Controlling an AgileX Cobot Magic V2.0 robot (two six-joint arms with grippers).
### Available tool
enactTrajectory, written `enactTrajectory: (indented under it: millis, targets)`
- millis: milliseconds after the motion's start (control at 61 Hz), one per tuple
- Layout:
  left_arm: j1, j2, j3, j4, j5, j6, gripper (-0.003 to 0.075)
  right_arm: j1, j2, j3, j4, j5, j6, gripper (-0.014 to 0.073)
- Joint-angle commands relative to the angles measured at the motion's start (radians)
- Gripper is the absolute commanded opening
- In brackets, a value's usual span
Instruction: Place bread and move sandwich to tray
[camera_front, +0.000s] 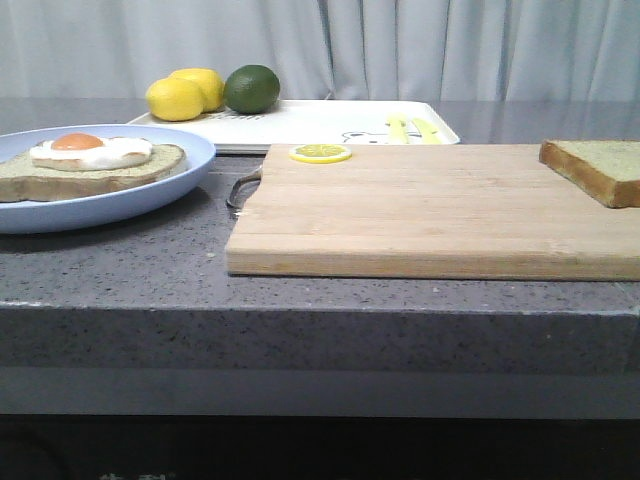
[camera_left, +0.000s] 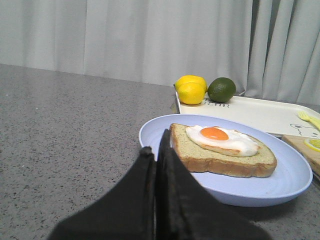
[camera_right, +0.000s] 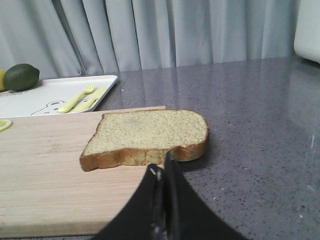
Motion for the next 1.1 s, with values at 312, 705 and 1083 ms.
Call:
enactTrajectory:
  millis: [312,705,1083]
  targets:
    - [0.002,-0.022,0.001,0.002,-0.079,-0.006,-0.002,-0.005,-0.018,-0.003,-0.009,-0.086,-0.003,-0.0069]
    - [0.002,-0.022,0.001,0.002,-0.079,-0.006,-0.002,-0.005,-0.018,-0.003,-0.009,-0.086,-0.003,-0.0069]
    - [0.002,-0.022,0.001,0.002,-0.127,-0.006,-0.002,-0.005,-0.018,-0.003,-0.009,-0.1,-0.003,-0.0069]
